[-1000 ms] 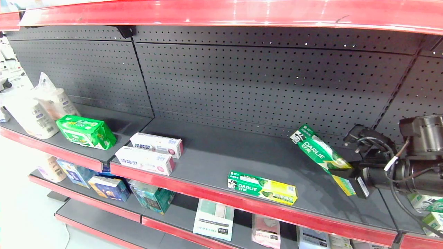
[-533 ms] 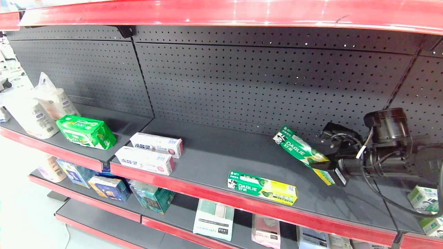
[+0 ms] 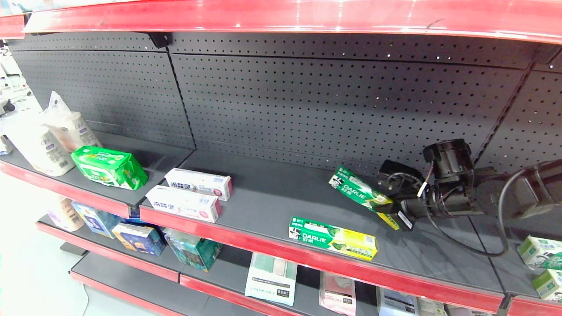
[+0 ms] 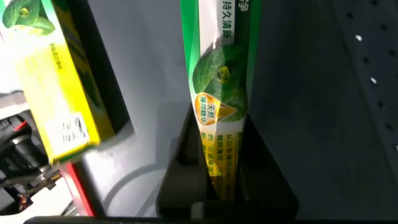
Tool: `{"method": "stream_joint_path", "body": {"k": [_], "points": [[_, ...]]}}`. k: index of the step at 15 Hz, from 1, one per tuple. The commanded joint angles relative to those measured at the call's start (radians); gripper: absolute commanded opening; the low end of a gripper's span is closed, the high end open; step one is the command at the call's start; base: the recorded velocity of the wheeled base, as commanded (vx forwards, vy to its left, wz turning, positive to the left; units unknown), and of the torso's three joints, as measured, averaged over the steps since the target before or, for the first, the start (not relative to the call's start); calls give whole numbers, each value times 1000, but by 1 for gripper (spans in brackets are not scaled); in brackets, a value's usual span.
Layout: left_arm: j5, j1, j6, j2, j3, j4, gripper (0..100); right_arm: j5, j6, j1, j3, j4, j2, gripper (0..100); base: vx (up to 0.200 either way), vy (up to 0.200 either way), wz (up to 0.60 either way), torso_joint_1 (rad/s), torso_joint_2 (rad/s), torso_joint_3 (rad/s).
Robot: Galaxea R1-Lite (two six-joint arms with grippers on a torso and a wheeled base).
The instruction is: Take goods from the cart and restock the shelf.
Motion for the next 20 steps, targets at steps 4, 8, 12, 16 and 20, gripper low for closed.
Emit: {"method": "stream_joint_path", "body": {"k": [4,8,12,16,20], "points": [[0,0,0,0,0,-1,100,-52,-90,40,-59,0,90,0,0,0,0,0,0,0],[0,0,0,0,0,-2,100,-95,-164,50,-91,4,97,0,0,0,0,0,0,0],[0,0,0,0,0,-1,100,-127,-164,92,-86,4,97,0,0,0,0,0,0,0],[0,0,0,0,0,-1,100,-133,-164,127,-83,7,104,0,0,0,0,0,0,0],[0,0,0,0,0,-1,100,-175,-170,141,-82,6,113,0,0,0,0,0,0,0]]}}
